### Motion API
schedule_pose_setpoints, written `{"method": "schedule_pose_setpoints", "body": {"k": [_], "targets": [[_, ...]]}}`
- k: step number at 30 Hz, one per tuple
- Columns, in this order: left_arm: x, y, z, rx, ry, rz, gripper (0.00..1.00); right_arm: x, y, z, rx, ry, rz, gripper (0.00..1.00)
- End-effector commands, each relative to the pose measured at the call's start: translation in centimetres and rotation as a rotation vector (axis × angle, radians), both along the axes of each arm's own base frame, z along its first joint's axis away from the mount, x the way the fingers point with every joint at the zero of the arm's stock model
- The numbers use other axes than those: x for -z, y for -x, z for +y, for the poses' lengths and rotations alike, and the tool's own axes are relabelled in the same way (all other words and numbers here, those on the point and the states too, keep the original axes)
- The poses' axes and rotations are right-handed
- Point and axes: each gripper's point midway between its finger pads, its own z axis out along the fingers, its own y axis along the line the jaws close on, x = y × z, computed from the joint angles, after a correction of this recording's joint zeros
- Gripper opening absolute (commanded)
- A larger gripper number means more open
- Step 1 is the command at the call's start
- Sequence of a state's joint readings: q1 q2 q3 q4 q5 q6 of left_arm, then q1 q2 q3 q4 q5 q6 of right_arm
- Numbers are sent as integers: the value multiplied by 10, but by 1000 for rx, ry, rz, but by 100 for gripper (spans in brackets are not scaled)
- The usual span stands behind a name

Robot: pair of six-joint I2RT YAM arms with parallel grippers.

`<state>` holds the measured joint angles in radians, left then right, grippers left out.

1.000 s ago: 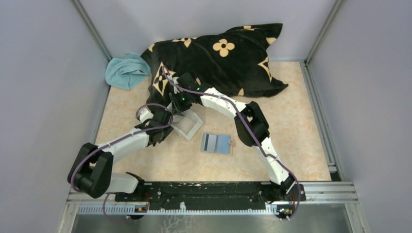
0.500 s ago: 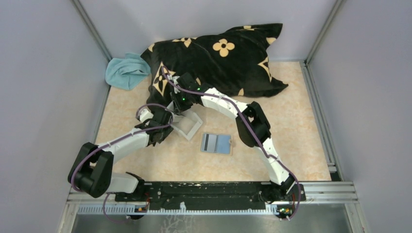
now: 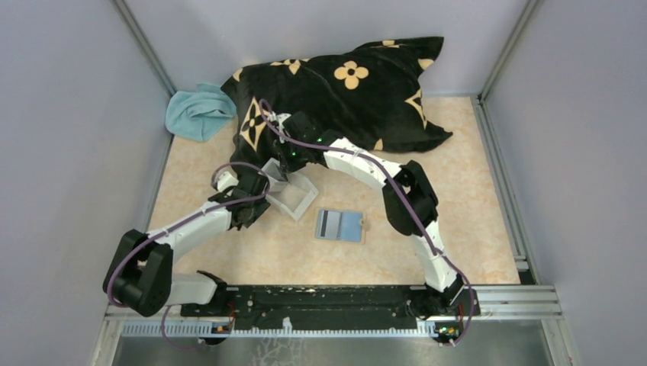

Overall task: Put the credit cards into the card holder
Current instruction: Pick up the credit card from the storage box.

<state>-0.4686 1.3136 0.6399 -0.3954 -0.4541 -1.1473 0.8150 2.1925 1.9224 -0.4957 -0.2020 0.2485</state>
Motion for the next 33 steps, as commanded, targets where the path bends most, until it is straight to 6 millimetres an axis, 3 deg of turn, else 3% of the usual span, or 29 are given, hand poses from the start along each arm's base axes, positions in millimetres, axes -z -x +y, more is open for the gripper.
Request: {"method": "schedule_pose_setpoints", "body": {"k": [1, 10, 16, 20, 23, 27, 33], "targets": [[-25, -6, 3, 15, -24, -32, 60, -65, -11, -7, 35, -79, -167, 7], [-59, -11, 3, 72, -44, -83, 60, -98, -10, -37, 100, -107, -272, 0], [-85, -16, -14, 180, 5, -147, 60, -117, 6, -60, 118, -118, -286, 0], [-112, -21, -38, 324, 84, -262, 60, -121, 27, -79, 112, -119, -256, 0], [-135, -22, -60, 475, 139, -380, 61, -132, 50, -97, 94, -150, -221, 0], [-158, -16, -94, 661, 249, -477, 62, -130, 85, -116, 61, -183, -136, 0], [-176, 3, -128, 895, 352, -543, 61, -130, 140, -134, 13, -291, -9, 0]]}}
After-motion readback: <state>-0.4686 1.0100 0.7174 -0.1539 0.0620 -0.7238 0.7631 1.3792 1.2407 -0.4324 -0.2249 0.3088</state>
